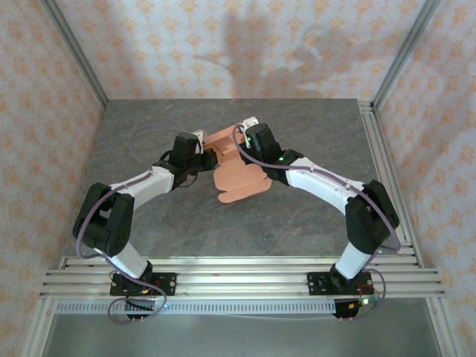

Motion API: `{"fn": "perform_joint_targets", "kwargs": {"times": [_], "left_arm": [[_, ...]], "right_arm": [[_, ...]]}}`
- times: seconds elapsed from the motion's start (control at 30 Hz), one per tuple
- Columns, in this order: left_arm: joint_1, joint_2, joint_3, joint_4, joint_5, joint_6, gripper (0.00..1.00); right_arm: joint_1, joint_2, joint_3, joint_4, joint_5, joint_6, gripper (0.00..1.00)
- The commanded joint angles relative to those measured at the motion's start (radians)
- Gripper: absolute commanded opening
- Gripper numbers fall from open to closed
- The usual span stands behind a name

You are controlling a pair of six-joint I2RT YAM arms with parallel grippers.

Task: Fold the paper box

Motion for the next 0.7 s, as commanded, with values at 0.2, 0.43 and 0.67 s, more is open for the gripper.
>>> {"fn": "perform_joint_targets", "kwargs": {"times": [0.2,0.43,0.67], "left_arm": [[-0.009,-0.038,0.007,0.046,0.044,0.008,0.00],[-0.009,-0.037,0.015,0.042,0.047,0.010,0.00],[-0.009,-0.029,0.018,0.042,0.049,0.009,0.00]], "right_arm": [[0.038,0.057,0.077,-0.002,0.121,-0.045,0.27],[0.050,0.090,0.099,-0.009,0.183,-0.071,0.18],[0.053,0.100,0.108,-0.009,0.216,-0.096,0.16]]}}
